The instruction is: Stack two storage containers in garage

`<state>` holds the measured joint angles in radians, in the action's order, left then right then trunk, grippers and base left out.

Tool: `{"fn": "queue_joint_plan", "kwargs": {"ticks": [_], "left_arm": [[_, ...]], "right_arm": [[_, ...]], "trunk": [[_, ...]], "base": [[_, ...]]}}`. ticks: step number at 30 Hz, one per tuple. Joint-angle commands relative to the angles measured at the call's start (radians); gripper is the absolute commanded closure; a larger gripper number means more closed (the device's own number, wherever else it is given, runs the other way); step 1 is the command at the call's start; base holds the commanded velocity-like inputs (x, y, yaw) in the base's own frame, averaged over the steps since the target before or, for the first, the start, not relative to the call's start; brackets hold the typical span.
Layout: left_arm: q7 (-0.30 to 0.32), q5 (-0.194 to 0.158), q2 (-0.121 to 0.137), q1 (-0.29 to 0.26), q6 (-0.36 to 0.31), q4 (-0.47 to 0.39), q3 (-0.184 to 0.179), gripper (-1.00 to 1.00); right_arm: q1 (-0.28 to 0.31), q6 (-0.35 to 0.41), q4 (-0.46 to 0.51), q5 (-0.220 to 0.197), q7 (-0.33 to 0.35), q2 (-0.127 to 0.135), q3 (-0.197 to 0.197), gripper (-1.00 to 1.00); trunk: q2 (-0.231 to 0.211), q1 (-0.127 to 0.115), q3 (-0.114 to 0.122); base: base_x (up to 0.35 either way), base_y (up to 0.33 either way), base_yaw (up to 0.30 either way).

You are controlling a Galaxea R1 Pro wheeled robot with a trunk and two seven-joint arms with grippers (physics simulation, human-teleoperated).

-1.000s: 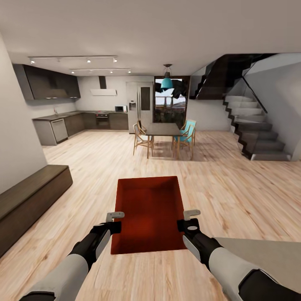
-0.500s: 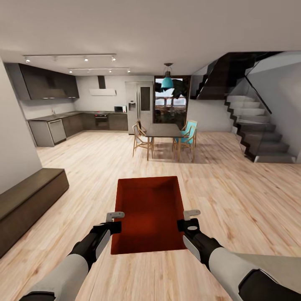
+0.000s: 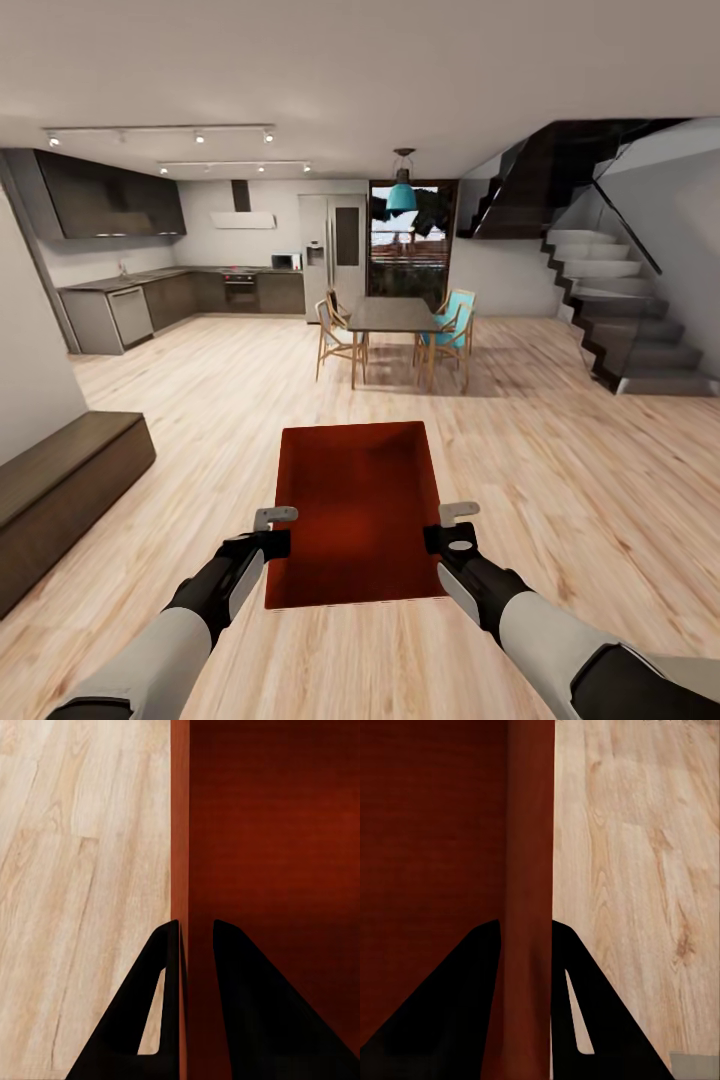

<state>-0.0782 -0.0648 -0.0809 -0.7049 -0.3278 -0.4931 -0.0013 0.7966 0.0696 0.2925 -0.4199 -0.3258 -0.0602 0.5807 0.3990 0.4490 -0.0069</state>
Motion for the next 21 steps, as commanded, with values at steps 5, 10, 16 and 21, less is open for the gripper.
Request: {"fn": "queue_joint_plan", "kwargs": {"ticks": [5, 10, 16, 21], "left_arm": [[-0.011, -0.017, 0.0, 0.001, -0.005, 0.001, -0.014, 1.0], [-0.011, -0.017, 0.0, 0.001, -0.005, 0.001, -0.014, 1.0], [-0.011, -0.017, 0.0, 0.001, -0.005, 0.001, -0.014, 1.0], [-0.011, -0.017, 0.0, 0.001, -0.005, 0.002, -0.014, 1.0]], "right_arm": [[0.001, 0.007, 0.016, 0.006, -0.007, 0.0, 0.005, 1.0], [0.001, 0.007, 0.016, 0.006, -0.007, 0.0, 0.005, 1.0], [0.001, 0.007, 0.016, 0.006, -0.007, 0.0, 0.005, 1.0], [0.001, 0.007, 0.016, 0.006, -0.007, 0.0, 0.005, 1.0]], "trunk": [[0.001, 0.001, -0.001], [0.001, 0.001, -0.001], [0.001, 0.001, -0.001], [0.001, 0.001, -0.001]], "base": [[0.323, 0.0, 0.0], [0.323, 0.0, 0.0], [0.323, 0.0, 0.0], [0.323, 0.0, 0.0]]}}
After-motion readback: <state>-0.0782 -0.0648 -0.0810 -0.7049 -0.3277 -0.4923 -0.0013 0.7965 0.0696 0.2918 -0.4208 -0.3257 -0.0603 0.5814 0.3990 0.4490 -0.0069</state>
